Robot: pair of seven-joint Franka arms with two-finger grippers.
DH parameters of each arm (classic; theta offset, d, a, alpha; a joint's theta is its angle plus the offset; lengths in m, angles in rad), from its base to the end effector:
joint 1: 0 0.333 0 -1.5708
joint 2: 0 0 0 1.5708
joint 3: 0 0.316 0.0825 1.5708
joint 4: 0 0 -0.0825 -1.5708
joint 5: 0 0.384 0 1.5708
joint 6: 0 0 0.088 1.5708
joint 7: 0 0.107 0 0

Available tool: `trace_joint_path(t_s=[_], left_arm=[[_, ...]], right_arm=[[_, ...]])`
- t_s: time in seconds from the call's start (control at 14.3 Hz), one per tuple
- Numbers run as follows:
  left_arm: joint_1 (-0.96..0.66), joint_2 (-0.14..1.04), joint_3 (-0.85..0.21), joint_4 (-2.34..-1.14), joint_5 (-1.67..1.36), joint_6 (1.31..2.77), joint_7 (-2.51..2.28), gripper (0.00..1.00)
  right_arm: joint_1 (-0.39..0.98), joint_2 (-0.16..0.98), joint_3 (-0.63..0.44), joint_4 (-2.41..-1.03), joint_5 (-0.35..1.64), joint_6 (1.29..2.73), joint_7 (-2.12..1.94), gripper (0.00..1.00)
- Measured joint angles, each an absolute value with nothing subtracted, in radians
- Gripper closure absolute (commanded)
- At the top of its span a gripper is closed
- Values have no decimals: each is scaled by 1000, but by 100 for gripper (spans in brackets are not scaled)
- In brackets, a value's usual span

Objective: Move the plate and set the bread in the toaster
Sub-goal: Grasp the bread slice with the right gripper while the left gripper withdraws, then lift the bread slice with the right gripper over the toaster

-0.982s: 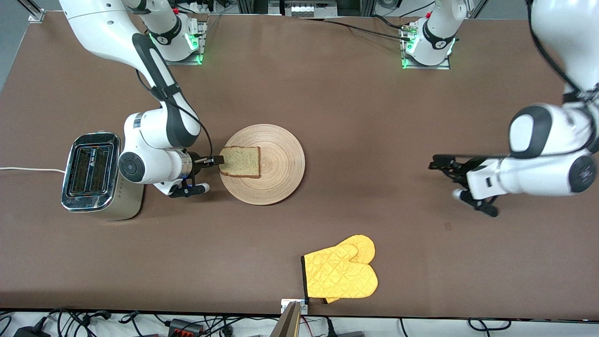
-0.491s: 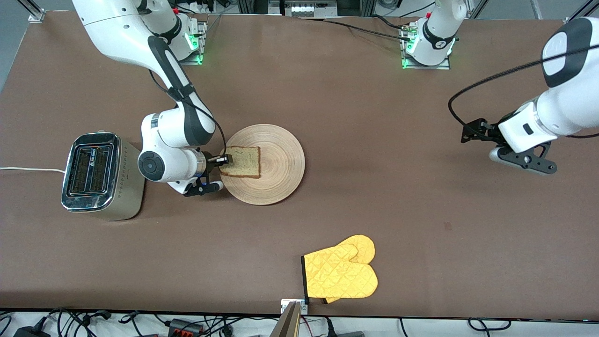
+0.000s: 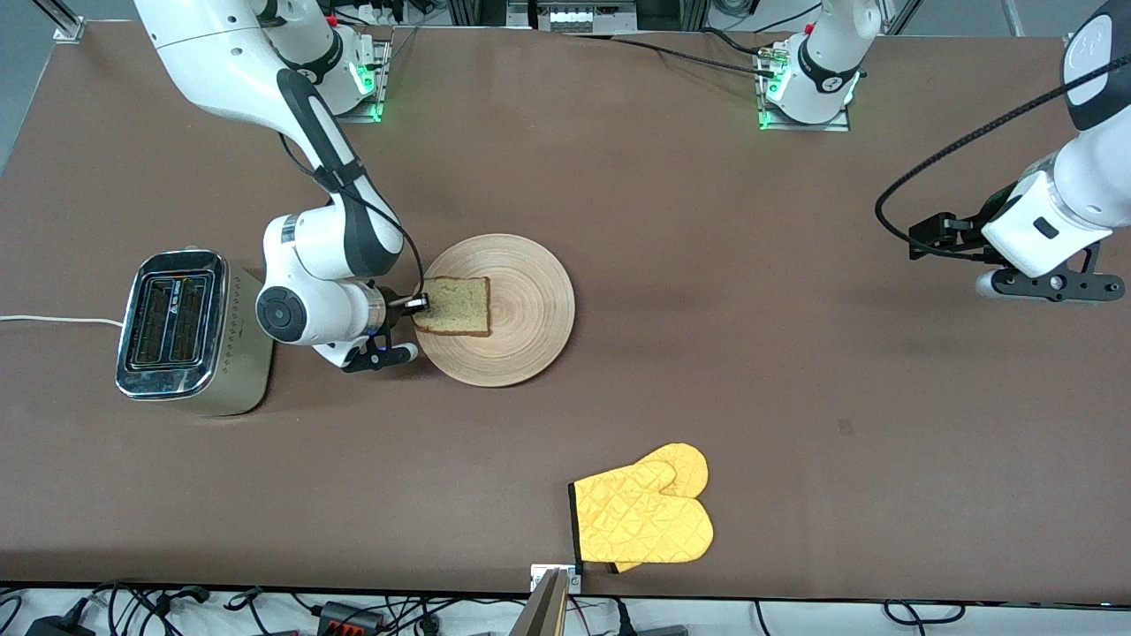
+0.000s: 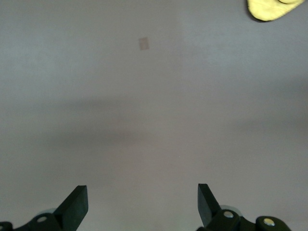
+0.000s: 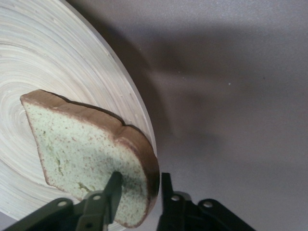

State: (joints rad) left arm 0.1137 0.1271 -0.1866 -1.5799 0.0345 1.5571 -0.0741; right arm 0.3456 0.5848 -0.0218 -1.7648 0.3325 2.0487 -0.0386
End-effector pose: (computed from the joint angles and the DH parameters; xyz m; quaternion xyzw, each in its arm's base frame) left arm 0.5832 -0.0329 0.5478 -0.9973 0.0006 0.0732 0.0108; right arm 0.5903 0.2178 0.2136 -0.9774 -0.0811 0.1641 0.1055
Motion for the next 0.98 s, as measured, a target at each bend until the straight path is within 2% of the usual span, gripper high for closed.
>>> trace_joint_path(t_s=[0.56, 0.77, 0.98], left_arm=[[113, 113, -183, -1601, 37, 1581, -25, 0], [72, 48, -139, -1704, 36, 1662, -25, 0], [45, 11, -104, -1749, -11, 1671, -25, 0]], right_arm=[[345, 585, -26, -1762, 330, 2049, -39, 94], [344, 585, -27, -1753, 330, 2049, -39, 98], [341, 585, -45, -1730, 330, 2048, -39, 100]])
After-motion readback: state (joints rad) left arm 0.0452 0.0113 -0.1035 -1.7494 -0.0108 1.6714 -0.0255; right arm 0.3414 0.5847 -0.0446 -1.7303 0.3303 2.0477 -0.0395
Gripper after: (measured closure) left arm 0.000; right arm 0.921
